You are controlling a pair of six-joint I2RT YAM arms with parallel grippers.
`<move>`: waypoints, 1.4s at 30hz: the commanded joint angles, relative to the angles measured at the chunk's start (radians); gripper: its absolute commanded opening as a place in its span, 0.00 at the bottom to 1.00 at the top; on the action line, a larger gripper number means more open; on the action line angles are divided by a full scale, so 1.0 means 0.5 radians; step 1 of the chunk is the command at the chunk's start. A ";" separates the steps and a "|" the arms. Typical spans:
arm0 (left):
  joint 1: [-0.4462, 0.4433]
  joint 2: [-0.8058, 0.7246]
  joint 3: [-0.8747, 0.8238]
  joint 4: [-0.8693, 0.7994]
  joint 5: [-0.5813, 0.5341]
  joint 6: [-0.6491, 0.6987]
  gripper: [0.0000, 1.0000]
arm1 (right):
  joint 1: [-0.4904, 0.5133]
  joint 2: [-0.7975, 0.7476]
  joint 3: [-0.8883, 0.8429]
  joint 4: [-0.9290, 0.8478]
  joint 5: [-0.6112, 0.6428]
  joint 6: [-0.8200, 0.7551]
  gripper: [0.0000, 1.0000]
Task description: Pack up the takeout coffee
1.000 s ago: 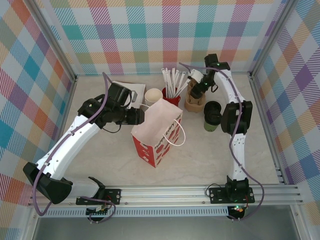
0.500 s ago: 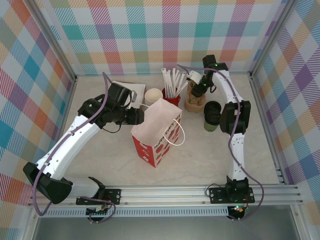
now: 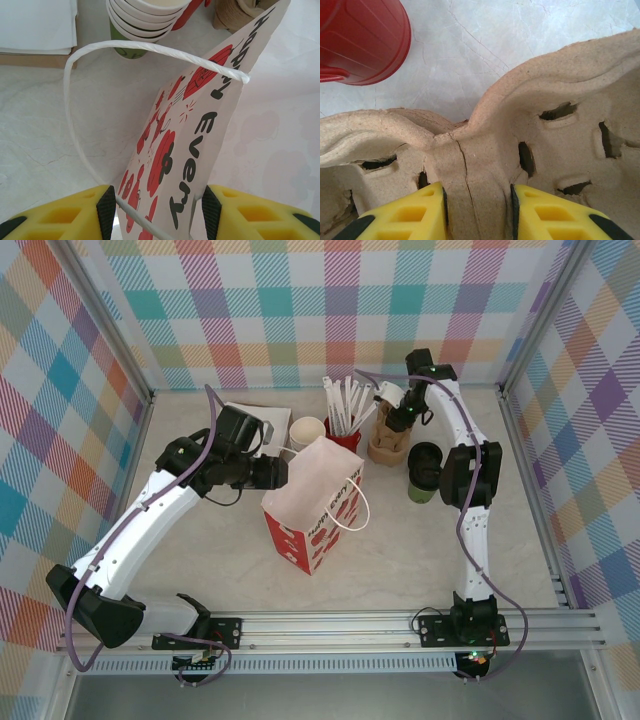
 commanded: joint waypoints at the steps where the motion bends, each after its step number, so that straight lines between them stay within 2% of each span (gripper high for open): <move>1: 0.016 -0.020 0.040 -0.055 -0.026 -0.004 0.51 | 0.009 -0.129 0.081 -0.053 -0.016 -0.040 0.34; 17: 0.014 -0.015 0.047 -0.046 -0.023 -0.007 0.51 | 0.005 -0.246 0.064 -0.086 -0.025 -0.034 0.35; 24: 0.014 -0.024 0.042 -0.037 -0.020 -0.020 0.50 | -0.013 -0.295 0.062 -0.136 -0.027 0.006 0.32; 35: 0.013 -0.049 0.025 -0.002 0.001 -0.032 0.50 | -0.117 -0.461 0.058 -0.269 0.035 0.412 0.29; 42: 0.011 -0.085 -0.010 0.036 0.017 -0.048 0.48 | -0.117 -0.714 -0.022 -0.285 -0.153 0.750 0.29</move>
